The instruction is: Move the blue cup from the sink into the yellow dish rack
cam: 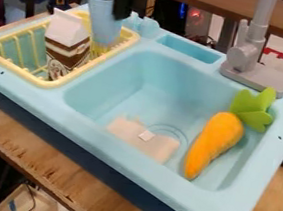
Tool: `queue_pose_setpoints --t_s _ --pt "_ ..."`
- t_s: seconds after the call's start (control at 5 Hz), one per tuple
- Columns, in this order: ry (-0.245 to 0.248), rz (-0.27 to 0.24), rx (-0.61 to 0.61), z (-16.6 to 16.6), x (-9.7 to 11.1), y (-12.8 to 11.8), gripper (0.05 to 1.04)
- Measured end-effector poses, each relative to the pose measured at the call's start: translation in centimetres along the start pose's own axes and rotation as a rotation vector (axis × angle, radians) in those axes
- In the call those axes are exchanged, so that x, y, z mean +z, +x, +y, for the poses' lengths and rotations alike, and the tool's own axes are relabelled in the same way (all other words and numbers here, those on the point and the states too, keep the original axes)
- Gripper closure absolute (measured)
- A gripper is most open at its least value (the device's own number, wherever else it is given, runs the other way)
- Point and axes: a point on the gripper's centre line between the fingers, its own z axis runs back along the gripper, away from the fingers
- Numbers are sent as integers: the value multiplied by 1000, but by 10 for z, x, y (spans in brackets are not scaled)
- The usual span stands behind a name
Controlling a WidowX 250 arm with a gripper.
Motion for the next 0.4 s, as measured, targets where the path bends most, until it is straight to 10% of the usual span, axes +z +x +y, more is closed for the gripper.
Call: queue_pose_setpoints --t_s 0.4 --pt "2 26 10 0 -12 -3 990"
